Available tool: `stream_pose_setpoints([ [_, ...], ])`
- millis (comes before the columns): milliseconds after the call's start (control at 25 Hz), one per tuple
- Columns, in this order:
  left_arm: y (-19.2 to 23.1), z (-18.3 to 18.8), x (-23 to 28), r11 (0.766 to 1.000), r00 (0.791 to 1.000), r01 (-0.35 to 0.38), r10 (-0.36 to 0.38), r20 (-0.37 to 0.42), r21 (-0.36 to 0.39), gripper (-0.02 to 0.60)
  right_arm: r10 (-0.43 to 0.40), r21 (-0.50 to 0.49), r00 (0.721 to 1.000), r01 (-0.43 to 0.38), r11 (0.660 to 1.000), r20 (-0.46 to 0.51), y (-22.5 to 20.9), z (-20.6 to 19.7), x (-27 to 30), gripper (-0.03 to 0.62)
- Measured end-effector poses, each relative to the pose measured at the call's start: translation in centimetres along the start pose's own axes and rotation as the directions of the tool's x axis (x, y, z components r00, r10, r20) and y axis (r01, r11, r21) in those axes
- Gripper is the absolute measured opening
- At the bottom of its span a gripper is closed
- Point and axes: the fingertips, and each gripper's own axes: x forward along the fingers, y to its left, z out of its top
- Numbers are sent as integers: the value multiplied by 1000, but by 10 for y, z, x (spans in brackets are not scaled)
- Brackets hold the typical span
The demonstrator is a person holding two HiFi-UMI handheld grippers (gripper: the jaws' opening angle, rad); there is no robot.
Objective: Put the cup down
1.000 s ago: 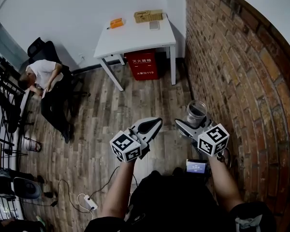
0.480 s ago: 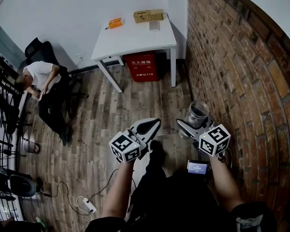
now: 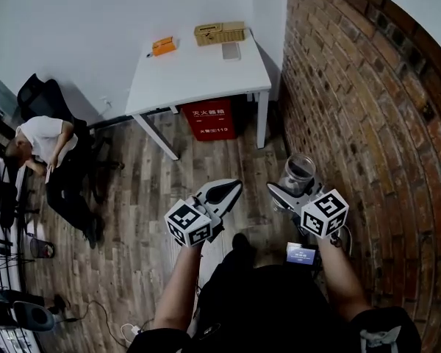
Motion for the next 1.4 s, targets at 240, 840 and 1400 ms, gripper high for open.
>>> stream_pose_setpoints([
  [240, 80, 24, 9, 1000, 1000, 24, -24, 3, 4, 8, -34, -12, 999, 34, 999, 1, -29, 25, 73, 354],
  [840, 194, 25, 46, 998, 999, 42, -44, -30, -50, 8, -58, 28, 998, 59, 998, -34, -99, 33, 177, 354],
  [1400, 335, 56, 136, 997, 997, -44, 40, -64, -60, 8, 40, 61, 999, -38, 997, -35, -226, 68, 310, 354],
])
